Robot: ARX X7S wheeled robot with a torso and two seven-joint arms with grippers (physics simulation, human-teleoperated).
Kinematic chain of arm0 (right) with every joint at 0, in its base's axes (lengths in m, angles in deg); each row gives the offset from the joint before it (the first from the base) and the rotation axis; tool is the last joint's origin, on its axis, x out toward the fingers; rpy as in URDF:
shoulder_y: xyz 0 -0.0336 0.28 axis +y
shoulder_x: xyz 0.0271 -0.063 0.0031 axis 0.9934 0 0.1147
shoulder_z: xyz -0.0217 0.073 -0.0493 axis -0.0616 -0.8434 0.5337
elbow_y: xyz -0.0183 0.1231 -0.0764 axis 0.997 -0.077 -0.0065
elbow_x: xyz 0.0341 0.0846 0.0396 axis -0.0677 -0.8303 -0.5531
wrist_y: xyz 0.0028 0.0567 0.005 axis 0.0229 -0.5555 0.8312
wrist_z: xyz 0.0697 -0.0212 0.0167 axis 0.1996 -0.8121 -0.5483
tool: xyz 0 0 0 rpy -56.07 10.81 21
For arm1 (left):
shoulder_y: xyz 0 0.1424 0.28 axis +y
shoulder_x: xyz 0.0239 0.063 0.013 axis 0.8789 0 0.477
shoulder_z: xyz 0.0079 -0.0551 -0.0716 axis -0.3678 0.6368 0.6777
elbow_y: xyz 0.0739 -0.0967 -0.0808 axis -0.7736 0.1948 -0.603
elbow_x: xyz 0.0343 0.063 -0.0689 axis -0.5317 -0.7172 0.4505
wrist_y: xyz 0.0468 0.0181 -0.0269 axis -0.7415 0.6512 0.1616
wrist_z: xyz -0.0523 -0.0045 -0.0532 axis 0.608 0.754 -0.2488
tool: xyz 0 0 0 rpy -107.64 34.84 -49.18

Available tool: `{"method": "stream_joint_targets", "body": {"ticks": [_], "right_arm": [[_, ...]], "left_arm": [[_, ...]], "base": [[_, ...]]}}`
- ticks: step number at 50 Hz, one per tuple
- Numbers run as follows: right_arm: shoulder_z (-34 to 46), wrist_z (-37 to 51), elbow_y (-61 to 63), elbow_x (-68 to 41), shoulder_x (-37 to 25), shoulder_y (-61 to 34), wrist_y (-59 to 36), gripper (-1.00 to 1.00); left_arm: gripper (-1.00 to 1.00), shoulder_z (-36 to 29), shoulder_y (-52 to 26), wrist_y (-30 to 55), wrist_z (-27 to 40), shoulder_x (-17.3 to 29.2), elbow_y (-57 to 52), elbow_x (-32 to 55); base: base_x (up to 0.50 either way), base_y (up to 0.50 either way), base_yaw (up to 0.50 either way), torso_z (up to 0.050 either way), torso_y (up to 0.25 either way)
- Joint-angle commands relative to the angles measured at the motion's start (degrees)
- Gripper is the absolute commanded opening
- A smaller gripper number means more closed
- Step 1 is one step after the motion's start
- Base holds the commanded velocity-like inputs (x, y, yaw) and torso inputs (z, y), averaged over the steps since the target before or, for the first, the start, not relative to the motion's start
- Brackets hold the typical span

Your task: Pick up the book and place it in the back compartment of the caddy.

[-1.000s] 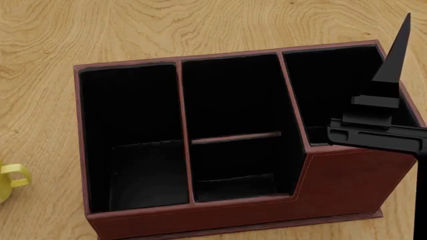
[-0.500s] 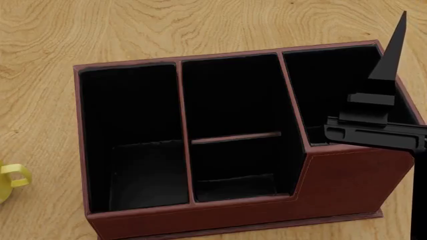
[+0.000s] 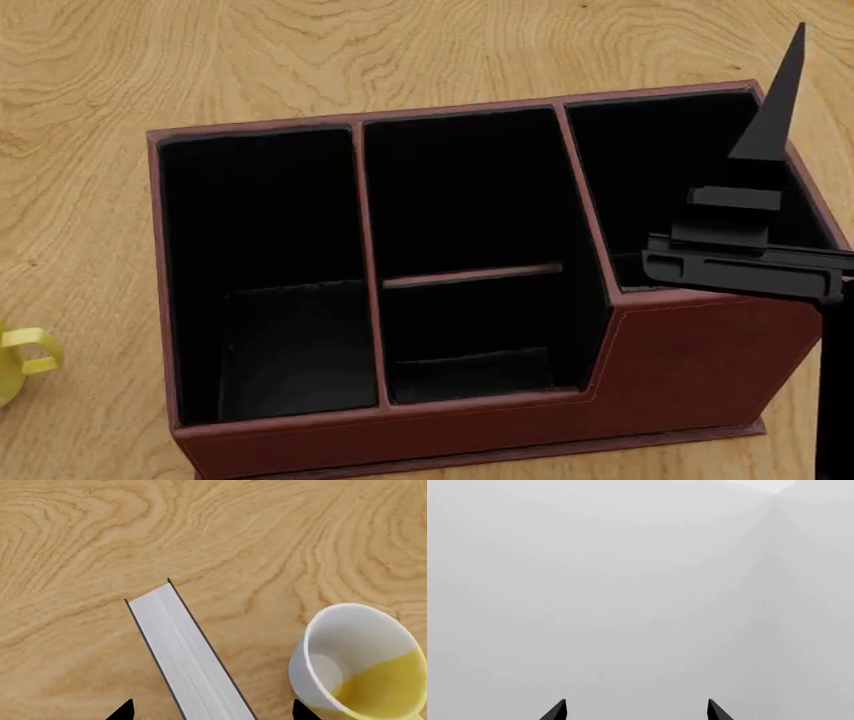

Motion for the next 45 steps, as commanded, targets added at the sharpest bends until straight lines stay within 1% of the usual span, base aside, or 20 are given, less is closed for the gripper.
{"method": "stream_joint_targets", "body": {"ticks": [1, 24, 32, 33, 45], "right_arm": [[0.39, 0.28, -0.09, 0.0, -0.19, -0.14, -0.06, 1.0], [1.11, 0.54, -0.57, 0.14, -0.5, -0.18, 0.39, 1.0], [1.24, 0.63, -0.74, 0.06, -0.58, -0.29, 0.52, 1.0], [1.24, 0.62, -0.76, 0.04, -0.58, -0.27, 0.59, 1.0], [1.23, 0.6, -1.14, -0.02, -0.76, -0.12, 1.07, 1.0]], "left_arm": [[1.0, -0.78, 0.67, -2.54, -1.12, 0.18, 2.96, -1.42], [1.0, -1.64, 1.54, -5.91, -3.38, 0.65, 8.25, -2.56], [1.0, -2.18, 1.68, -6.59, -3.49, 0.85, 8.54, -2.91], [-1.0, -2.04, 1.64, -6.47, -3.31, 0.76, 8.59, -2.76], [-1.0, -1.37, 1.85, -7.25, -2.27, 0.48, 8.04, -2.49]], "base": [[0.0, 0.0, 0.0, 0.0, 0.0], [0.0, 0.0, 0.0, 0.0, 0.0], [0.0, 0.0, 0.0, 0.0, 0.0], [0.0, 0.0, 0.0, 0.0, 0.0], [0.0, 0.0, 0.0, 0.0, 0.0]]}}
